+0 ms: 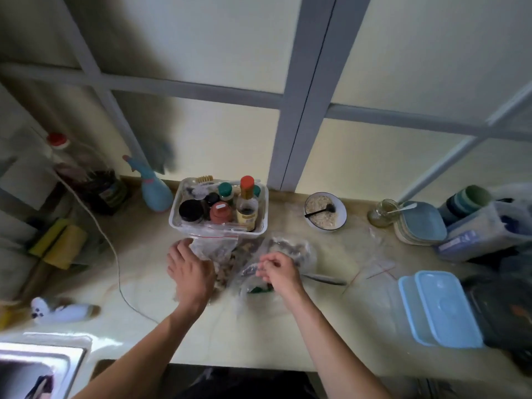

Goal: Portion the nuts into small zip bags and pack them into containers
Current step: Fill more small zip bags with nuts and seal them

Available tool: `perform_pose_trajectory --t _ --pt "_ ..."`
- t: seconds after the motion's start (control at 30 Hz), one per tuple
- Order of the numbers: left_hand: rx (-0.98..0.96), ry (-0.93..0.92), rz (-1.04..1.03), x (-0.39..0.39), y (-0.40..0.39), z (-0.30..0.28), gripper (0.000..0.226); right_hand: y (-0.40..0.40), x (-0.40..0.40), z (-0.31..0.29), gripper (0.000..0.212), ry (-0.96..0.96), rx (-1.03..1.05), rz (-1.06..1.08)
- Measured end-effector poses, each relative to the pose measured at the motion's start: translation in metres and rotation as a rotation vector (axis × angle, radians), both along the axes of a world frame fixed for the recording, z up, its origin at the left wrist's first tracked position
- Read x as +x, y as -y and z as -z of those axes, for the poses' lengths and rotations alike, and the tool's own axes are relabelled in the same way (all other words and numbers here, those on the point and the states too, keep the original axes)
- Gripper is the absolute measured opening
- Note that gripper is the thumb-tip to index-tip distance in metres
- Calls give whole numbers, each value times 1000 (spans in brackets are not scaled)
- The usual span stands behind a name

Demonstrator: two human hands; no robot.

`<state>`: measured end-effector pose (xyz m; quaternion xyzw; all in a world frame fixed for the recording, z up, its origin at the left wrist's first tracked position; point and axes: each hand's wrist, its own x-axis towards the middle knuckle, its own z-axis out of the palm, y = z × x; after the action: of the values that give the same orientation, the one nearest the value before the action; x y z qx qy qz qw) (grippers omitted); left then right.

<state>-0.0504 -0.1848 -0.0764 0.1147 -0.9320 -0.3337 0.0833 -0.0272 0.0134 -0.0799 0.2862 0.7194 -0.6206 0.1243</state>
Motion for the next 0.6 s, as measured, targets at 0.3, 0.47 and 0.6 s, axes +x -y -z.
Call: perform_pose_trajectory --t 0.3,0.47,0.6 --pt "-181 -93 255 38 -93 7 53 -148 31 12 20 23 83 168" --pt "-176 -113 294 44 -152 12 42 -229 34 24 18 132 184 228" --pt "-127 -108 333 47 -184 22 33 -273 20 31 16 197 329 93"
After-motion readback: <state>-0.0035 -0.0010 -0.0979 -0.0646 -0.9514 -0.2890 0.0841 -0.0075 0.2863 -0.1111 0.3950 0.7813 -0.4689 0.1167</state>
